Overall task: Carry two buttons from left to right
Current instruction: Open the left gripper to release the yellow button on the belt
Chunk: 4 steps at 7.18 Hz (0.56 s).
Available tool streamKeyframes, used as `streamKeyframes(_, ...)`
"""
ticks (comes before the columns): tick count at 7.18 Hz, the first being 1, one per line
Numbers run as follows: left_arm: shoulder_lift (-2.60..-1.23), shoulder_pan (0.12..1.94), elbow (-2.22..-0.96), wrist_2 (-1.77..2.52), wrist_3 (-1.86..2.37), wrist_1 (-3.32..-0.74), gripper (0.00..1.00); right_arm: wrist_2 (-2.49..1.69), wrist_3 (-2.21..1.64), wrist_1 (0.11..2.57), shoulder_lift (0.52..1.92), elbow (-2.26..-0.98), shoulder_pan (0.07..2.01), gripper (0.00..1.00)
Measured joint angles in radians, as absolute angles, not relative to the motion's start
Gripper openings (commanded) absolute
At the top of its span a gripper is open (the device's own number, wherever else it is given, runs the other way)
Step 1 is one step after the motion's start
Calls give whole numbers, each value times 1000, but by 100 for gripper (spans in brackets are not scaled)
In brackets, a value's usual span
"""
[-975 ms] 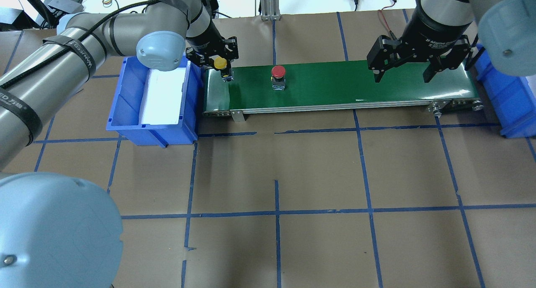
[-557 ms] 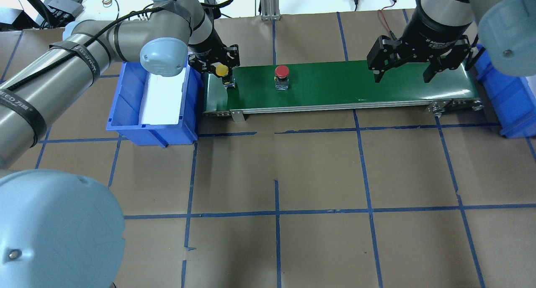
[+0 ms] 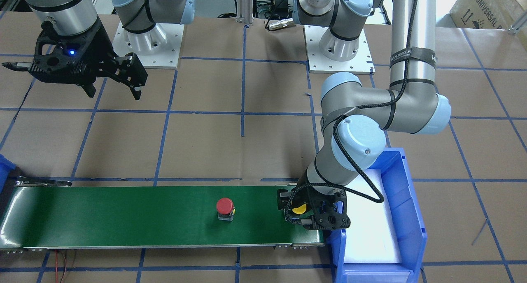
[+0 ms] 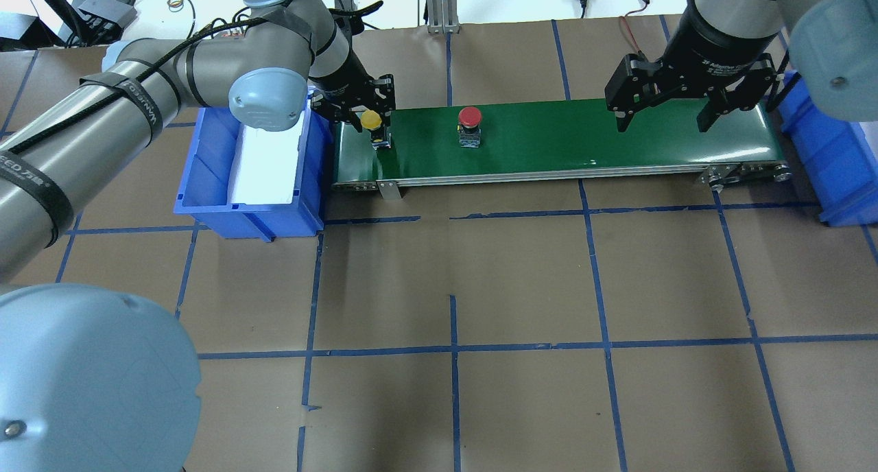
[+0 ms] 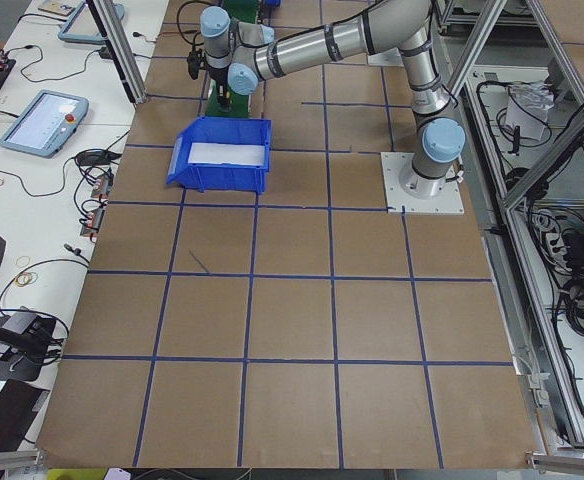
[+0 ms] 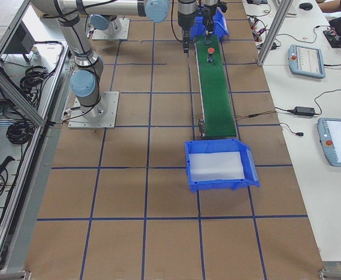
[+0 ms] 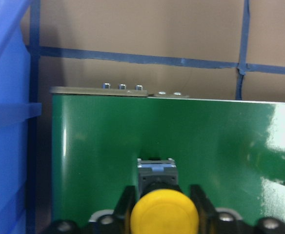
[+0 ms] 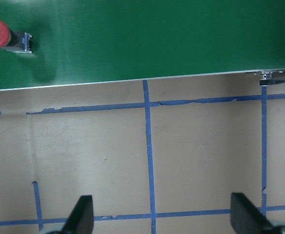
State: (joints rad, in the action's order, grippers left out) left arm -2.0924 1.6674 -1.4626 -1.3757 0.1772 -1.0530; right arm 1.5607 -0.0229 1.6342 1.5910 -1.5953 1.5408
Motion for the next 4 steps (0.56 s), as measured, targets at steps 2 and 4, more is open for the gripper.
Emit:
streamKeyframes(2,-2077,1667,-1461,-1369,181,-1051,79,1565,-23,1633,1591,-1593,1539,100)
streamKeyframes(4,-2054,1667,-1452,-1368,189,-1051,84,1567,-24,1632,1592,-1594,1539,100)
